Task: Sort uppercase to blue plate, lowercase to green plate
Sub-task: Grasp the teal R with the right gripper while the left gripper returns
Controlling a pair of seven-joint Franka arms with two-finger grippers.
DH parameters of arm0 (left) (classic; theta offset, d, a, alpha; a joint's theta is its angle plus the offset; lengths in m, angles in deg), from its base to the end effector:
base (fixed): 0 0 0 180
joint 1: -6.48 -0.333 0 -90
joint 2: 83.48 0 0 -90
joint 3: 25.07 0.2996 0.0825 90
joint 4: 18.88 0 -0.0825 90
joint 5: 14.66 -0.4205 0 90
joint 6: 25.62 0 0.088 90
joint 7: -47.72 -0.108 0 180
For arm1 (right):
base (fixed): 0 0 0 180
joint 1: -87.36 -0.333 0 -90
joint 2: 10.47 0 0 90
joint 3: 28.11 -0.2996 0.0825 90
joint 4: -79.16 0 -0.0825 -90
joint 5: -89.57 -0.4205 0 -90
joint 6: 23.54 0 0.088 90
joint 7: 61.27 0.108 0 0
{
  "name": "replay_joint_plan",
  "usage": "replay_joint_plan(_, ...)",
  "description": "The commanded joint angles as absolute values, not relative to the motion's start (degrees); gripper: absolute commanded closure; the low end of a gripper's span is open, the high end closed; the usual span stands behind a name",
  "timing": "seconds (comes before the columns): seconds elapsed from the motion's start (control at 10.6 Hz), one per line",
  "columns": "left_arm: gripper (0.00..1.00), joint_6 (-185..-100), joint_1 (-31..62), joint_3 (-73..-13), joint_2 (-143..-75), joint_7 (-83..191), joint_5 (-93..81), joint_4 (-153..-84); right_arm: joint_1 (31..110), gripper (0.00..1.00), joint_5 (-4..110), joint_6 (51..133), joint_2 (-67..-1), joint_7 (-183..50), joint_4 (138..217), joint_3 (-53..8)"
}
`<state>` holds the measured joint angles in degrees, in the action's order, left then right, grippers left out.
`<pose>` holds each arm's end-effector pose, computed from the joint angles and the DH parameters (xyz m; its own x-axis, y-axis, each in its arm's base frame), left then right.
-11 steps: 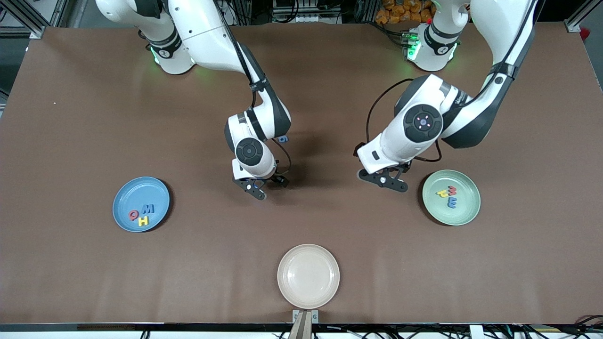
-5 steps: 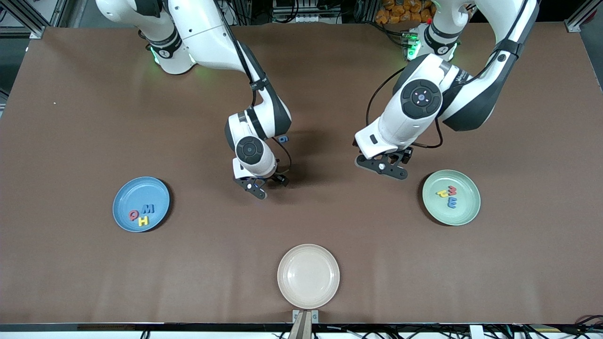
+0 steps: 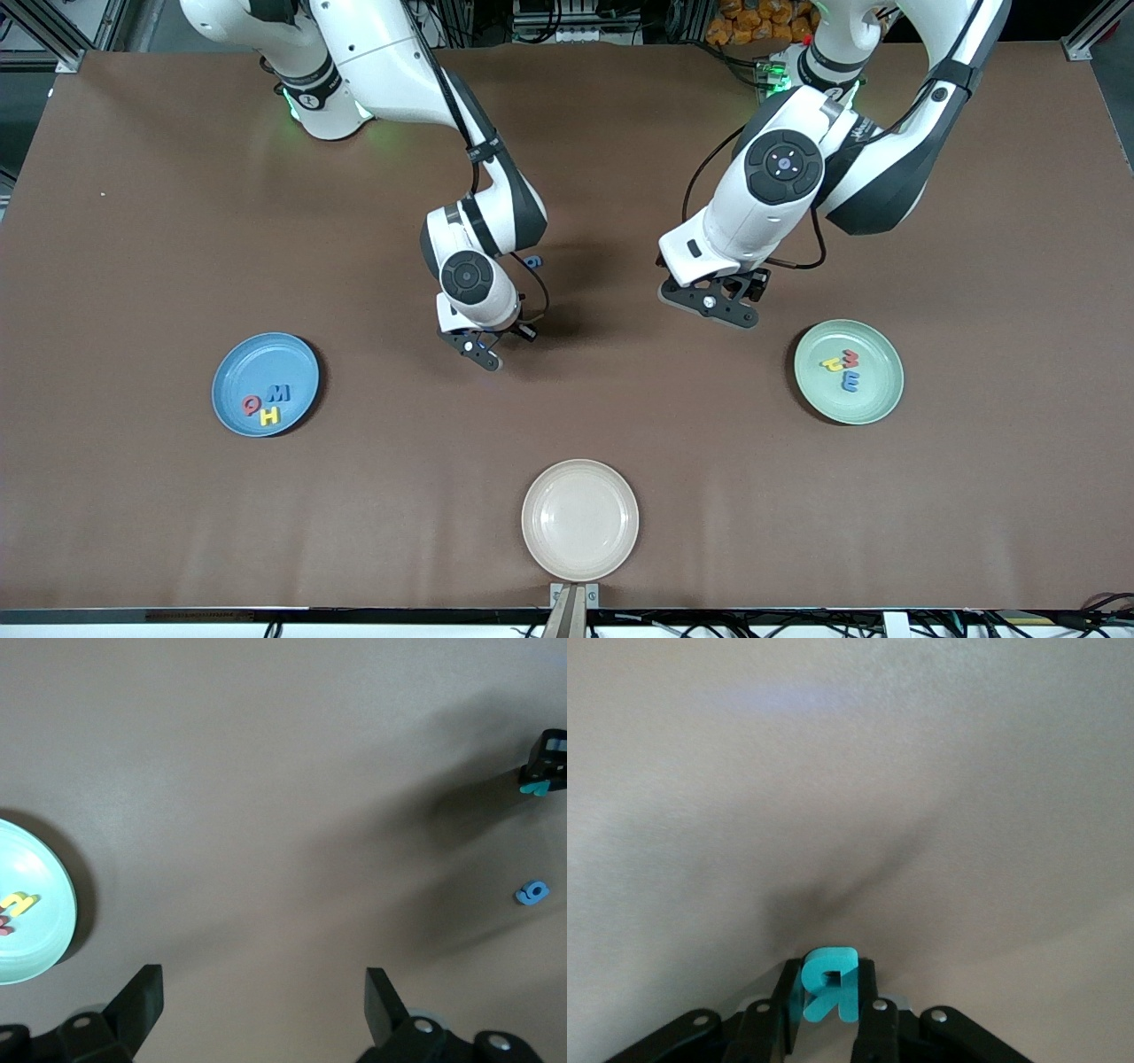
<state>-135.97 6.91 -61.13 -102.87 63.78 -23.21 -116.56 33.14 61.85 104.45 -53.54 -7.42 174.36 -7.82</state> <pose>0.5555 -0.3606 0.3908 0.9225 -0.3808 -0.0629 -0.3786 -0.9245 0.0439 0.5501 0.4058 0.1408 0.8156 -0.5577 -0.1543 -0.5590 -0.8282 0.0387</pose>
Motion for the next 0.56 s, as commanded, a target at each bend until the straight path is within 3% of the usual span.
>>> replay_joint_plan(0.0,0.00,-136.0,6.1,-61.6,-101.0,63.3,-22.3,-118.1,33.1,1.00,61.7,104.9,-51.2,-8.9,176.9,-8.2)
replay_joint_plan(0.19,0.00,-136.0,6.1,-63.6,-100.9,63.8,-22.3,-117.8,35.2,1.00,61.9,103.6,-49.1,-12.9,176.8,-7.9)
replay_joint_plan(0.47,0.00,-138.2,6.7,-68.4,-101.9,65.6,-22.2,-118.1,44.5,1.00,66.8,100.1,-46.2,-26.6,176.6,-8.0)
